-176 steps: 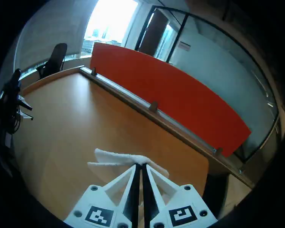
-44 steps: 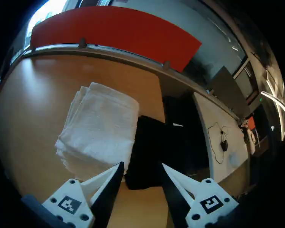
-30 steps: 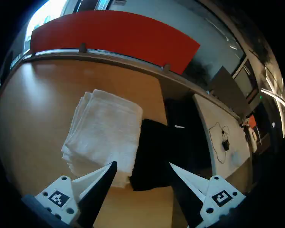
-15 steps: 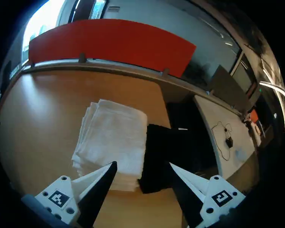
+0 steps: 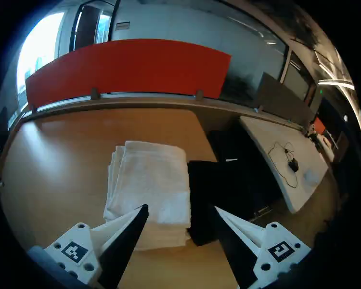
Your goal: Fold towel
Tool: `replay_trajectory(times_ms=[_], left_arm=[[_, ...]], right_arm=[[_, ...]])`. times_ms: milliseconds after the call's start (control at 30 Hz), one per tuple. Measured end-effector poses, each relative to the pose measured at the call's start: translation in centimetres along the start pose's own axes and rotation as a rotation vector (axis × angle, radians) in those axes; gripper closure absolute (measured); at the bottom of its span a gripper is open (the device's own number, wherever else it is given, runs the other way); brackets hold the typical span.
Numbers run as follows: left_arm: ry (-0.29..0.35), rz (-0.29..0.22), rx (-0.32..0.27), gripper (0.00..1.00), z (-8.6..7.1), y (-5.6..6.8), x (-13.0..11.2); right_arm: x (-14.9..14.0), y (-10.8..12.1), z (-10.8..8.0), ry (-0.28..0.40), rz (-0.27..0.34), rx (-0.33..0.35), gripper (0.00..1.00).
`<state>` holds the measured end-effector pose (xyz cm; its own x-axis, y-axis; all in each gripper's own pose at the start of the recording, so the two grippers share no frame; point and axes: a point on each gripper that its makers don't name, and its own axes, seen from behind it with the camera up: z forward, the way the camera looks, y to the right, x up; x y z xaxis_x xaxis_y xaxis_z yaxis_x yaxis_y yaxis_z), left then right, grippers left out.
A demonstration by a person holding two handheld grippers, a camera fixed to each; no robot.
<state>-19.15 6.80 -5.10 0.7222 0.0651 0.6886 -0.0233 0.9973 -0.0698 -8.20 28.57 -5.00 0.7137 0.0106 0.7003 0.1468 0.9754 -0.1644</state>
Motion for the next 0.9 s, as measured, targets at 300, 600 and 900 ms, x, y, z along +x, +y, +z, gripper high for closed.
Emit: replay_trajectory(times_ms=[300, 600, 900], left_arm=[[0.038, -0.018, 0.019, 0.03, -0.5, -0.7, 1.4], [0.082, -0.031, 0.038, 0.03, -0.9, -1.5, 2.8], [0.207, -0.061, 0.058, 0.02, -1.8, -2.8, 6.0]], right_arm=[[2.7, -0.9, -1.3, 0.142, 0.067, -0.013, 0.04], [6.0, -2.3, -3.5, 0.340, 0.130, -0.014, 0.04], [7.7, -4.7, -5.0, 0.432, 0.142, 0.021, 0.04]])
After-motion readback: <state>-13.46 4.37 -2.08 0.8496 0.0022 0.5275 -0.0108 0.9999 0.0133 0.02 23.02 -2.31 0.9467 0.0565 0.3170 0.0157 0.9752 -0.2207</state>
